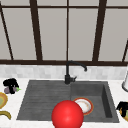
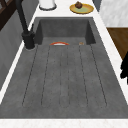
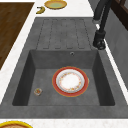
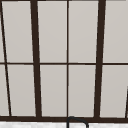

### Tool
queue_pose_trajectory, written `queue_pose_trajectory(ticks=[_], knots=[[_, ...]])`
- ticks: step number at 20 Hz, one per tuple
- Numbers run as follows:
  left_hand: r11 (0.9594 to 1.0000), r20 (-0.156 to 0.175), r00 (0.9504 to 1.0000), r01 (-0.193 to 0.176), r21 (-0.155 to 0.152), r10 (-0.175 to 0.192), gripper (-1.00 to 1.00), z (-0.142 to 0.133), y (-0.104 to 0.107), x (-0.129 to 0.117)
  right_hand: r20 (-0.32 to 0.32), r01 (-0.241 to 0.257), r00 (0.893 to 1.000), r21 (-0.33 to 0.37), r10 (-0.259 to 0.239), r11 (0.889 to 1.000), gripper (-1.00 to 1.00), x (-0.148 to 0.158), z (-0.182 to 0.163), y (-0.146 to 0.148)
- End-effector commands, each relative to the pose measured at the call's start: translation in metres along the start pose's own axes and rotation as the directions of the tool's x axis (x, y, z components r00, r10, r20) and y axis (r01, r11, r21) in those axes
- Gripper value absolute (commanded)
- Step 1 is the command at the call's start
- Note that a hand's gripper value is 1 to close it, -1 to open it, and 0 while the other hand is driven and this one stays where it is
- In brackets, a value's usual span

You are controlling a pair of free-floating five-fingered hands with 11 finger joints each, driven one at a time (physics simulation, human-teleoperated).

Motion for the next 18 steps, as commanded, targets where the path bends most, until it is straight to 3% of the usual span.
queue_pose_trajectory(ticks=[1,18], knots=[[0.9996,-0.002,0.9998,0.019,-0.021,-0.019,1.0,-0.031,0.002,0.001,0.0,0.0,1.0,0.0,0.0,1.0,0.0,0.0,0.0,0.0],[0.9995,-0.005,0.9997,0.023,-0.024,-0.023,1.0,-0.169,0.009,0.01,0.0,0.0,1.0,0.0,0.0,1.0,0.0,0.0,0.0,0.0]])
